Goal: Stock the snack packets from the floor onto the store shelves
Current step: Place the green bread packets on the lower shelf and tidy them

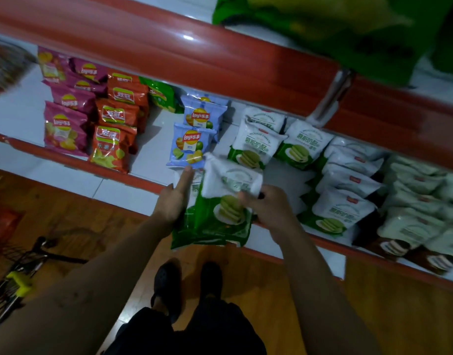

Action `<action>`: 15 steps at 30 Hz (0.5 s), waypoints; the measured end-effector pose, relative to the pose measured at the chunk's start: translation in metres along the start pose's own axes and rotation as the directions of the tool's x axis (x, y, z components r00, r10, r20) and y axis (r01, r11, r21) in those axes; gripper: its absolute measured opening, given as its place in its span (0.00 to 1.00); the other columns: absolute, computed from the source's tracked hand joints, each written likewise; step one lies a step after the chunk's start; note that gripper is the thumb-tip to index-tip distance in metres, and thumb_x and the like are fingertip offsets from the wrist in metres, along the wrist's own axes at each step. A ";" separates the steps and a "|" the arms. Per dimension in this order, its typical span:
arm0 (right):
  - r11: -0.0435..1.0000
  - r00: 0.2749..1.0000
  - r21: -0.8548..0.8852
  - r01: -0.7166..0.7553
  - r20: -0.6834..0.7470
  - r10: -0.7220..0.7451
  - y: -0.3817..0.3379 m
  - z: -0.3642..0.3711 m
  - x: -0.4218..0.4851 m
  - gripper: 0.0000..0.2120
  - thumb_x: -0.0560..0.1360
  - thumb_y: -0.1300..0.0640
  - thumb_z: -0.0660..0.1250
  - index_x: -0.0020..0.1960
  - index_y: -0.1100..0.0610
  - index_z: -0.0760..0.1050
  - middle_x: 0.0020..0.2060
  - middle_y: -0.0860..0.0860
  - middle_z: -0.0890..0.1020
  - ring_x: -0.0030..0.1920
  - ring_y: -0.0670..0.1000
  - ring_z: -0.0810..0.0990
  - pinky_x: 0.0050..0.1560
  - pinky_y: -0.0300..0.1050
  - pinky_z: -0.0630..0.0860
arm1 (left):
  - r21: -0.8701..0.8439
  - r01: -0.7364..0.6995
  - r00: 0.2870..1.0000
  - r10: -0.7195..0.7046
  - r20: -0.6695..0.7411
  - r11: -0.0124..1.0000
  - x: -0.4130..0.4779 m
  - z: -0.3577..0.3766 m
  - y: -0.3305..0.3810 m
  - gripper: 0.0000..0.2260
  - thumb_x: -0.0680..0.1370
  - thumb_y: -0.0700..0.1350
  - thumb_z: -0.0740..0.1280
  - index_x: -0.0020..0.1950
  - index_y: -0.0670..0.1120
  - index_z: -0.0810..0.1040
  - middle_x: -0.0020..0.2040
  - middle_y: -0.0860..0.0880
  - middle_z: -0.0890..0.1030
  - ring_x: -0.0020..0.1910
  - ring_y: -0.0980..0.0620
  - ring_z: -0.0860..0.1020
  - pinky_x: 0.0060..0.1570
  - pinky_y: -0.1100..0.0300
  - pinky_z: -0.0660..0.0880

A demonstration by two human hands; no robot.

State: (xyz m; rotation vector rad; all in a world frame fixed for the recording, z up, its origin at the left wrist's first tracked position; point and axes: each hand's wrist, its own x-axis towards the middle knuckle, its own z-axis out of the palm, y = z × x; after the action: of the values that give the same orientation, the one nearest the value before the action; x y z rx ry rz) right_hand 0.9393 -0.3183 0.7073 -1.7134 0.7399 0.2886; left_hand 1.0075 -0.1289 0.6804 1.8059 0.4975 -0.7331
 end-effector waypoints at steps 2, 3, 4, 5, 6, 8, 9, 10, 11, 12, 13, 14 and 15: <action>0.995 0.992 0.099 0.008 -0.127 0.005 0.003 -0.032 0.009 0.02 0.74 0.56 0.71 0.43 0.50 0.80 0.43 0.53 0.84 0.46 0.54 0.82 0.46 0.49 0.79 | -0.003 -0.007 0.999 0.007 0.034 1.000 0.004 0.000 -0.005 0.50 0.62 0.84 0.56 0.64 0.44 0.79 0.61 0.43 0.82 0.57 0.40 0.81 0.65 0.42 0.73; 0.990 0.974 0.133 0.036 -0.225 -0.006 0.005 -0.048 0.019 0.03 0.74 0.55 0.71 0.48 0.52 0.80 0.46 0.52 0.84 0.49 0.55 0.82 0.48 0.50 0.79 | -0.005 -0.013 0.998 0.013 0.059 1.000 0.003 0.001 -0.005 0.48 0.62 0.83 0.57 0.62 0.46 0.81 0.59 0.44 0.84 0.55 0.42 0.83 0.64 0.42 0.75; 0.992 0.948 0.112 0.065 -0.316 -0.027 0.003 -0.062 0.027 0.10 0.74 0.53 0.72 0.54 0.53 0.79 0.51 0.52 0.83 0.52 0.55 0.82 0.51 0.50 0.79 | -0.007 -0.023 0.995 0.023 0.093 1.000 0.003 0.001 -0.005 0.43 0.65 0.81 0.59 0.59 0.47 0.82 0.55 0.44 0.85 0.52 0.43 0.84 0.62 0.44 0.76; 0.994 0.918 0.058 0.088 -0.393 -0.058 0.001 -0.075 0.036 0.16 0.73 0.51 0.72 0.59 0.55 0.78 0.55 0.51 0.82 0.54 0.54 0.81 0.53 0.49 0.79 | -0.013 -0.022 0.992 0.024 0.123 1.000 0.002 0.001 -0.006 0.37 0.69 0.77 0.60 0.56 0.47 0.83 0.52 0.45 0.86 0.50 0.44 0.85 0.60 0.46 0.78; 0.996 0.885 0.000 0.094 -0.458 -0.084 -0.004 -0.083 0.042 0.17 0.74 0.53 0.72 0.60 0.57 0.77 0.55 0.51 0.81 0.54 0.52 0.80 0.52 0.46 0.77 | -0.017 -0.016 0.990 0.019 0.140 1.000 0.004 0.001 -0.008 0.33 0.72 0.74 0.60 0.54 0.47 0.83 0.50 0.45 0.87 0.49 0.44 0.85 0.57 0.48 0.79; 0.995 0.832 -0.091 0.041 -0.548 -0.084 -0.010 -0.097 0.057 0.14 0.75 0.58 0.70 0.60 0.60 0.77 0.54 0.53 0.81 0.53 0.50 0.78 0.50 0.40 0.71 | -0.020 0.015 0.988 -0.012 0.152 1.000 0.005 0.002 -0.015 0.33 0.72 0.74 0.61 0.52 0.46 0.84 0.48 0.45 0.87 0.48 0.44 0.86 0.57 0.48 0.79; 0.994 0.814 -0.108 0.025 -0.575 -0.083 -0.009 -0.102 0.069 0.14 0.75 0.60 0.69 0.60 0.60 0.76 0.56 0.54 0.81 0.54 0.52 0.79 0.49 0.38 0.69 | -0.030 0.026 0.986 -0.020 0.166 0.999 0.003 0.002 -0.017 0.36 0.69 0.76 0.61 0.52 0.46 0.85 0.47 0.45 0.87 0.48 0.43 0.86 0.58 0.47 0.78; 0.994 0.810 -0.112 -0.017 -0.584 -0.052 -0.011 -0.104 0.074 0.13 0.76 0.61 0.68 0.60 0.60 0.76 0.56 0.55 0.81 0.55 0.54 0.79 0.48 0.38 0.69 | -0.039 0.031 0.984 -0.023 0.178 0.999 0.003 0.001 -0.021 0.39 0.66 0.78 0.62 0.53 0.46 0.85 0.47 0.45 0.88 0.49 0.43 0.86 0.60 0.45 0.78; 0.988 0.798 -0.145 -0.043 -0.600 -0.053 -0.011 -0.103 0.081 0.13 0.76 0.63 0.67 0.60 0.61 0.76 0.57 0.57 0.81 0.54 0.55 0.79 0.47 0.39 0.69 | -0.036 0.027 0.983 -0.020 0.181 0.999 0.002 0.002 -0.023 0.41 0.63 0.79 0.62 0.54 0.46 0.85 0.47 0.45 0.88 0.48 0.43 0.86 0.60 0.44 0.78; 0.983 0.793 -0.161 -0.089 -0.609 -0.028 -0.009 -0.104 0.086 0.14 0.77 0.64 0.64 0.61 0.62 0.76 0.57 0.57 0.81 0.52 0.55 0.79 0.44 0.39 0.69 | -0.008 0.015 0.984 -0.014 0.179 1.000 0.002 0.001 -0.024 0.41 0.62 0.79 0.61 0.54 0.46 0.84 0.47 0.46 0.88 0.48 0.44 0.86 0.59 0.45 0.78; 0.979 0.788 -0.166 -0.119 -0.616 -0.009 -0.003 -0.104 0.094 0.15 0.77 0.65 0.63 0.63 0.62 0.74 0.58 0.57 0.80 0.51 0.54 0.79 0.43 0.38 0.69 | 0.005 0.003 0.984 -0.003 0.180 1.000 0.001 0.003 -0.025 0.39 0.65 0.78 0.61 0.55 0.46 0.84 0.47 0.47 0.88 0.46 0.46 0.86 0.57 0.47 0.79; 0.975 0.782 -0.152 -0.160 -0.622 0.032 -0.003 -0.102 0.096 0.17 0.78 0.65 0.61 0.67 0.62 0.73 0.60 0.58 0.79 0.53 0.54 0.79 0.44 0.38 0.69 | 0.013 -0.018 0.982 0.015 0.186 1.000 0.001 0.004 -0.026 0.36 0.69 0.76 0.62 0.55 0.46 0.83 0.46 0.48 0.88 0.44 0.49 0.87 0.52 0.51 0.81; 0.973 0.747 -0.155 -0.172 -0.664 0.026 0.003 -0.100 0.102 0.19 0.79 0.64 0.60 0.69 0.62 0.70 0.63 0.58 0.78 0.58 0.56 0.78 0.45 0.38 0.69 | 0.012 -0.036 0.981 0.033 0.190 0.999 -0.001 0.006 -0.026 0.31 0.74 0.73 0.61 0.55 0.46 0.83 0.45 0.49 0.87 0.41 0.51 0.86 0.46 0.56 0.80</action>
State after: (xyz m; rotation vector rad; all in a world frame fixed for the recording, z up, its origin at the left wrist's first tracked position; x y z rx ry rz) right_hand 0.9968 -0.4455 0.6760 -1.9947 1.3657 -0.2059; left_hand 0.9886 -0.1255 0.6617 1.7334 0.3339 -0.8776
